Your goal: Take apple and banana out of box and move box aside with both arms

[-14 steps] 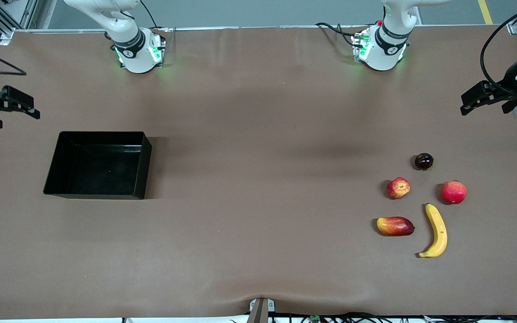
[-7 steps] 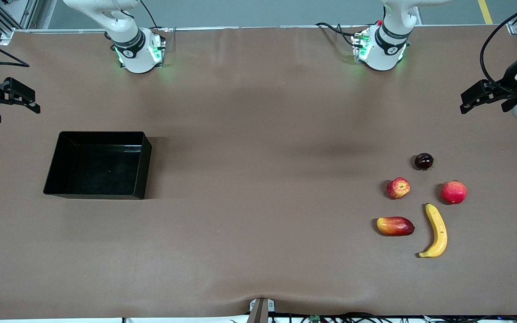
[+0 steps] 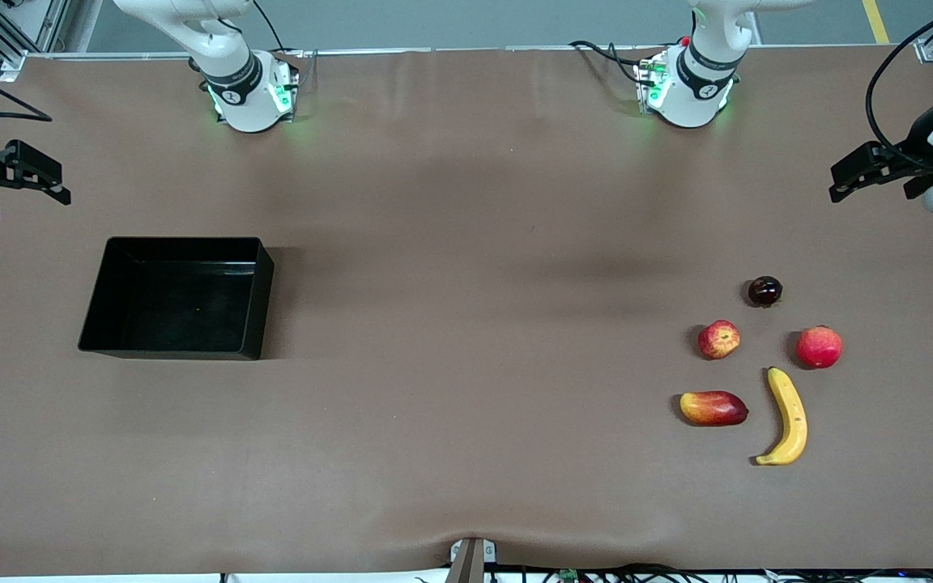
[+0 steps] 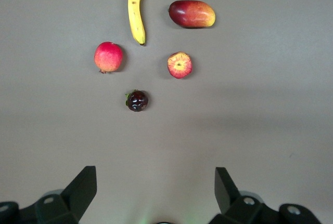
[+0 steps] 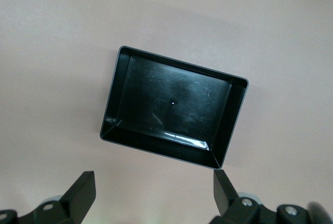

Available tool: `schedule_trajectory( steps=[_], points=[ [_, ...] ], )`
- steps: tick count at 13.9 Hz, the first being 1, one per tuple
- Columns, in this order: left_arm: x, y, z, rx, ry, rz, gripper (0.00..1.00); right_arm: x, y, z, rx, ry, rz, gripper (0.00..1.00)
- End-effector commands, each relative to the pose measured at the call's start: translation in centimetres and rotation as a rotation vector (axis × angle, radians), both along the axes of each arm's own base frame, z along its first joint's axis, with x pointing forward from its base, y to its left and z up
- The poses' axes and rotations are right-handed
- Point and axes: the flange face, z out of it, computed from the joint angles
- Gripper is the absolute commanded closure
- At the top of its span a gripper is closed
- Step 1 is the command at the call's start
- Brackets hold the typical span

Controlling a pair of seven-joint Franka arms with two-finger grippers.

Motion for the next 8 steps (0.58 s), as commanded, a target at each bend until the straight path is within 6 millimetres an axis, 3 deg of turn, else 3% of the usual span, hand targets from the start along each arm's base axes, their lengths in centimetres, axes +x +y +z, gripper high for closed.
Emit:
schedule_trajectory(
  steps=[1,4,8],
  points=[
    [-0.4,-0.1,0.8,-0.001,0.003,0.002,0.00,-0.6,0.2,0.6,-0.012,-0.007,-0.029,0.00],
    [-0.4,-0.1,0.8,0.001,0.003,0.004,0.00,-0.6,1.5,0.4,-0.013,0.013,-0.179,0.00],
    [-0.4,-0.1,0.8,0.002,0.002,0.042,0.00,-0.5,1.4,0.5,-0.013,0.009,-0.179,0.00]
  ],
)
